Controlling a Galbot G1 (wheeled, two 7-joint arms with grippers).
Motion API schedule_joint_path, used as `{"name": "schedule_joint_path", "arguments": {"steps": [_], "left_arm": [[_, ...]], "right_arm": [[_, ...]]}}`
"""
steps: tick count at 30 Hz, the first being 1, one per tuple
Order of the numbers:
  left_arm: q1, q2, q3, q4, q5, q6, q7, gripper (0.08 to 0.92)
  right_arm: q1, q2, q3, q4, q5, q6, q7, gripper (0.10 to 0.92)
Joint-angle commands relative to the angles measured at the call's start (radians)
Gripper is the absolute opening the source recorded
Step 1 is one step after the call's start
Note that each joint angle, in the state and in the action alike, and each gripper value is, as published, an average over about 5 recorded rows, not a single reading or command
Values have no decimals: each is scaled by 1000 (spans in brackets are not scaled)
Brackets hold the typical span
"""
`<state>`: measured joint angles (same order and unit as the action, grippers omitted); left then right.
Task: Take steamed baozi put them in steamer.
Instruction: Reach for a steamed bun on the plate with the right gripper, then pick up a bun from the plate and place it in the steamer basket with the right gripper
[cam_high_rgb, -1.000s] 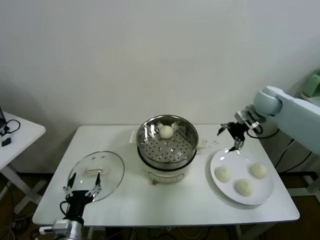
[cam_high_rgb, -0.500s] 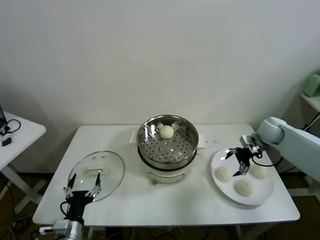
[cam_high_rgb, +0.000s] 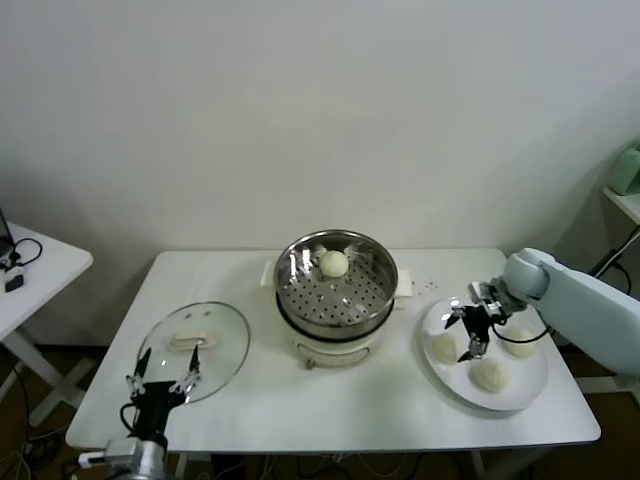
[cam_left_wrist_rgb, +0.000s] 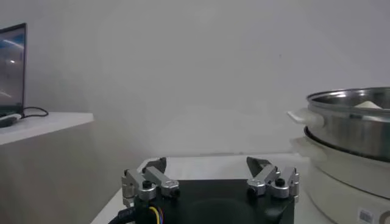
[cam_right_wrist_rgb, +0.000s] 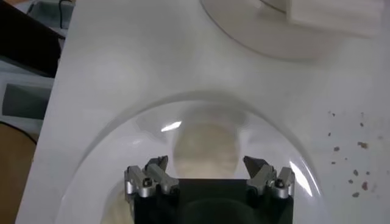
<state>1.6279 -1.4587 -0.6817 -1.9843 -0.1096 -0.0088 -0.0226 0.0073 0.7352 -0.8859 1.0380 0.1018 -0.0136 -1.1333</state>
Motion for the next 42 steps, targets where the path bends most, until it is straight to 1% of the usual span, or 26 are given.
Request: {"name": "schedule_joint_path", "arguments": {"steps": [1,11,14,20,23,26,28,32,37,42], "left_arm": [[-3,0,1,5,-2,1,-1,823],[-5,-3,4,-1,-6,9,-7,823],[-2,-3,4,-1,-7,8,-7,823],[4,-3,2,-2,-9,7,-6,823],[4,-3,2,-3,-9,7,-6,823],[5,-4,2,-5,-9,7,-6,823],[6,-4,2,-7,-9,7,-6,823],[8,-3,2,-11,-10,8,-4,823],[14,-4,8,-20,-8,12,1,823],[11,-4,15,-26,-4,17,1,823]], "right_arm": [[-20,28,9,-40,-6,-4,0,823],[-28,36,14,-43,-14,-3,-4,813],[-27,38,18,-44,-13,-3,-4,771],[-23,31,21,-41,-11,1,-2,640],[-19,25,22,-37,-7,2,-1,624],[-2,18,19,-34,10,-1,0,630],[19,11,10,-33,44,-11,1,637],[115,-10,-52,-23,164,-50,3,644],[330,-30,-192,-21,329,-74,0,645],[539,-13,-366,-19,456,-80,-16,648]]}}
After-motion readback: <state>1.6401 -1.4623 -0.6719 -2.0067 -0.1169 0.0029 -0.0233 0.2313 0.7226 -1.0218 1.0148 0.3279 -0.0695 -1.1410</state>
